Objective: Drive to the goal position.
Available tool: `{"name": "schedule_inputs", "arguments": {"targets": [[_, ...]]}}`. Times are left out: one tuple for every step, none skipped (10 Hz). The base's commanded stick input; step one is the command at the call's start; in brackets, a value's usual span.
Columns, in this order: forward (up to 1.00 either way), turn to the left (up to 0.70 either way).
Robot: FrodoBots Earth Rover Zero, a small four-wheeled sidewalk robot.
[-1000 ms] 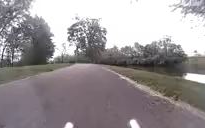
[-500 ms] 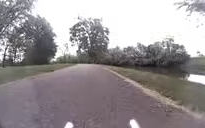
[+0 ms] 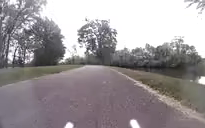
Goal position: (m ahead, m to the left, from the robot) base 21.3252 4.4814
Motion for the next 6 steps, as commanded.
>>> {"name": "schedule_inputs", "arguments": {"targets": [[0.70,0.00],[0.70,0.00],[0.70,0.00],[0.70,0.00],[0.70,0.00],[0.70,0.00]]}}
